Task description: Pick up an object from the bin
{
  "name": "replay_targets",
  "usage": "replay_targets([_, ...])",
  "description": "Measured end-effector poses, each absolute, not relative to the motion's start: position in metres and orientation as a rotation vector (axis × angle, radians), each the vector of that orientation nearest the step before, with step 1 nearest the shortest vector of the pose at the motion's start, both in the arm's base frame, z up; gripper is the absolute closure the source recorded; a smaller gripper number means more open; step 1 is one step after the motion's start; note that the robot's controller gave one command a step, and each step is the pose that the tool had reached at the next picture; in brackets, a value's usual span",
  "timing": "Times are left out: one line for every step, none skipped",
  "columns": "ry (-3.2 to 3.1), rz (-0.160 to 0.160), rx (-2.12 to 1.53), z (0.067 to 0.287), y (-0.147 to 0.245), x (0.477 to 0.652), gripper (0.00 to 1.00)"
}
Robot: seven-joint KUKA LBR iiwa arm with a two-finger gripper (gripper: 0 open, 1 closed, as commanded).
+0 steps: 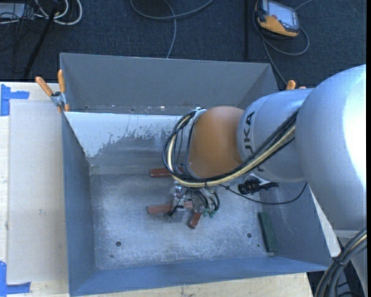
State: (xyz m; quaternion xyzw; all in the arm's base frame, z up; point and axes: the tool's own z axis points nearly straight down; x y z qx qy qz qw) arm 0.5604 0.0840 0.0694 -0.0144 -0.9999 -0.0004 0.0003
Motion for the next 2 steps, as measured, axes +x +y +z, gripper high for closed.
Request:
replay_targets([-3.135, -0.002, 0.231, 0.107, 0.1173, 0.5469, 1.0])
replay_targets([-3.133, -0.001, 0.226, 0.1061, 0.1162, 0.5468, 0.0])
